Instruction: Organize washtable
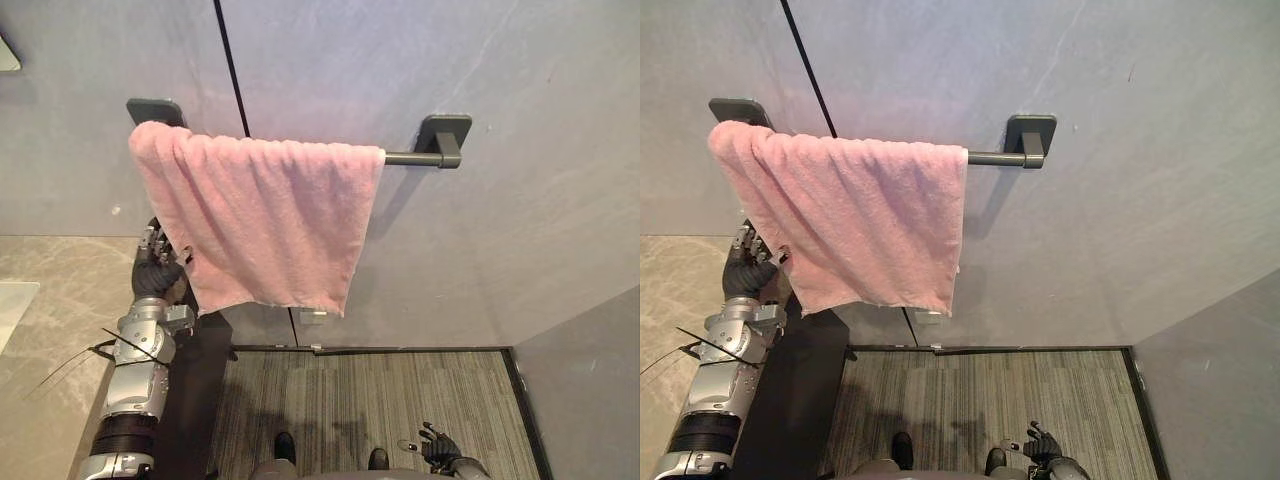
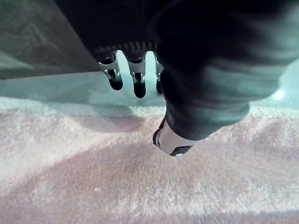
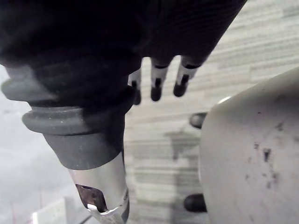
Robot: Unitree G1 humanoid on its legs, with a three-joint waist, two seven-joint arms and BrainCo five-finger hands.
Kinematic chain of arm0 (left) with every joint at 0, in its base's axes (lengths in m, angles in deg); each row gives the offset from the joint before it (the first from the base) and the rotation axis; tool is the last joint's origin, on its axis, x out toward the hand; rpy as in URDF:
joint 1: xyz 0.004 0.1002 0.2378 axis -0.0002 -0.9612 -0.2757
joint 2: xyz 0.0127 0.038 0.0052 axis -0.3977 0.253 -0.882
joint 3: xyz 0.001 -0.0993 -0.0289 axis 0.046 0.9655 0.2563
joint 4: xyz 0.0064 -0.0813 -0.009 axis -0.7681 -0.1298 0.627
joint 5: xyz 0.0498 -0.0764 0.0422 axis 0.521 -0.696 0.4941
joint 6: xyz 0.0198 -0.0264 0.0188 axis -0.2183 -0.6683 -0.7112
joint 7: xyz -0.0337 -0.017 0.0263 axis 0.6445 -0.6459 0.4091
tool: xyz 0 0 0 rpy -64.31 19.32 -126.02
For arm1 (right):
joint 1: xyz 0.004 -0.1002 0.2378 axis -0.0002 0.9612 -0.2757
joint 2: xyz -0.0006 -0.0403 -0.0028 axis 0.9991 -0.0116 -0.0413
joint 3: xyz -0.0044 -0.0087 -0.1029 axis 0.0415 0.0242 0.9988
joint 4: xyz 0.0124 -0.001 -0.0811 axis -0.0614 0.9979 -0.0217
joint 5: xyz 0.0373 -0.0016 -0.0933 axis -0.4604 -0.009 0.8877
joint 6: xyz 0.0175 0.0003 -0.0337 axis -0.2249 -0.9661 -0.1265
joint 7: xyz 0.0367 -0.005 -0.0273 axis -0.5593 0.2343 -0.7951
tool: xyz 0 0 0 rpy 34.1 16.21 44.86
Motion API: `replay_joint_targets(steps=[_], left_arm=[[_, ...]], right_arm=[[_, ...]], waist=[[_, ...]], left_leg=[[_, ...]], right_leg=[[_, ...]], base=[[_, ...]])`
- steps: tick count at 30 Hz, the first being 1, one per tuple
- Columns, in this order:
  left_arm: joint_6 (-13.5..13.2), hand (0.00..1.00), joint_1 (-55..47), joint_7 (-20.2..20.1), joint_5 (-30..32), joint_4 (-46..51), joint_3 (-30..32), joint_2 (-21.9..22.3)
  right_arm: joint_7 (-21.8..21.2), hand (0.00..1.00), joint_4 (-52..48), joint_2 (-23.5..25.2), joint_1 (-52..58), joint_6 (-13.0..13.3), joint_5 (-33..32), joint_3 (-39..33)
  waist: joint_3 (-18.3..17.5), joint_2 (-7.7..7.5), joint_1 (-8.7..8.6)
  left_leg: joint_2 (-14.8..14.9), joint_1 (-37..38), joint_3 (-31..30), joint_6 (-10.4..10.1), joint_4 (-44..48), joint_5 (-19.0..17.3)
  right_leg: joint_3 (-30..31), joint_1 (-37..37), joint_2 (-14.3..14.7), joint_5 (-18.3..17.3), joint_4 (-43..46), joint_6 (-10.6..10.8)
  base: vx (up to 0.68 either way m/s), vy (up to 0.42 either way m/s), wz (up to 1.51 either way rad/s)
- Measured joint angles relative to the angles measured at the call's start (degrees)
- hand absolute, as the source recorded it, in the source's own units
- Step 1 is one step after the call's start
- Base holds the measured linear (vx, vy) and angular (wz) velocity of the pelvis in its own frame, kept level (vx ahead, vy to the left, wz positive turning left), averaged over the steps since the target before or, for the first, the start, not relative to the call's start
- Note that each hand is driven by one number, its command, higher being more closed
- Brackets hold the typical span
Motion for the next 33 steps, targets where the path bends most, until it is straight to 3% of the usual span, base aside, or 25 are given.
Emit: replay_joint_targets(steps=[1,2,6,10,17,22,27,33], left_arm=[[0.01,0.0,0.0,-0.09,-0.03,-0.01,-0.05,-0.02],[0.02,1.0,0.0,-0.53,-0.14,-0.06,-0.07,-0.05],[0.35,1.0,0.22,-3.6,-0.41,-1.26,-4.18,-3.31],[0.53,1.0,1.01,-6.21,0.27,-1.47,-6.67,-3.45],[0.57,1.0,3.78,-7.18,1.49,-1.98,-8.58,-3.39],[0.58,1.0,3.78,-6.83,2.68,-1.81,-8.53,-3.3],[0.57,1.0,3.62,-3.2,4.53,-0.35,-6.62,-1.44],[0.57,1.0,3.53,-1.03,4.77,0.96,-5.67,-0.24]], right_arm=[[-0.01,0.0,0.0,-0.02,0.0,0.0,0.01,0.01],[-0.03,0.0,0.0,-0.07,0.05,0.0,0.04,0.01],[-0.14,0.0,-0.2,-0.47,0.05,0.0,0.1,0.08],[-0.18,0.0,-0.95,-0.59,-0.14,0.03,0.47,0.11],[-0.94,0.0,-2.22,-0.81,-0.35,-0.07,-0.25,0.17],[-0.63,0.0,-21.42,-2.07,0.33,0.15,-5.85,2.79],[-0.67,0.0,-43.96,-5.49,-3.18,2.03,-9.15,5.28],[-2.27,0.0,-58.04,-9.06,-9.2,3.48,-19.22,10.58]], waist=[[0.01,0.02,0.0],[0.02,0.05,0.0],[0.01,0.1,-0.34],[0.03,0.25,-1.85],[0.05,0.29,-1.81],[0.08,0.34,-2.02],[0.03,0.3,-1.56],[-0.09,0.11,-1.69]], left_leg=[[0.0,0.02,0.0,0.0,0.0,0.0],[0.0,0.04,0.0,0.0,0.0,0.0],[-0.01,0.21,0.09,0.01,0.0,0.0],[-0.04,0.26,1.37,0.13,0.0,-0.12],[-0.03,0.62,1.45,0.13,0.01,-0.11],[-0.02,0.9,1.69,0.14,-0.01,-0.11],[0.09,0.74,3.42,0.16,0.01,-0.08],[0.13,0.31,4.25,0.34,0.01,0.09]], right_leg=[[0.0,0.01,0.0,0.0,0.01,0.0],[0.01,0.01,0.0,0.0,0.04,0.0],[0.37,-0.04,-0.01,0.06,0.06,0.05],[1.57,-0.25,0.0,0.37,-0.14,0.05],[1.74,0.1,0.05,0.55,-0.38,-0.08],[2.27,0.05,0.05,0.78,-0.23,-0.15],[4.4,-1.1,0.13,2.02,-0.38,0.12],[5.42,-1.86,0.19,3.1,-0.87,0.27]], base=[[0.0,0.0,0.0],[0.0,0.0,0.0],[0.0,0.002,-0.04],[0.03,0.006,-0.16],[0.01,-0.001,-0.03],[-0.03,0.005,-0.04],[-0.04,0.017,-0.2],[-0.03,0.014,-0.09]])
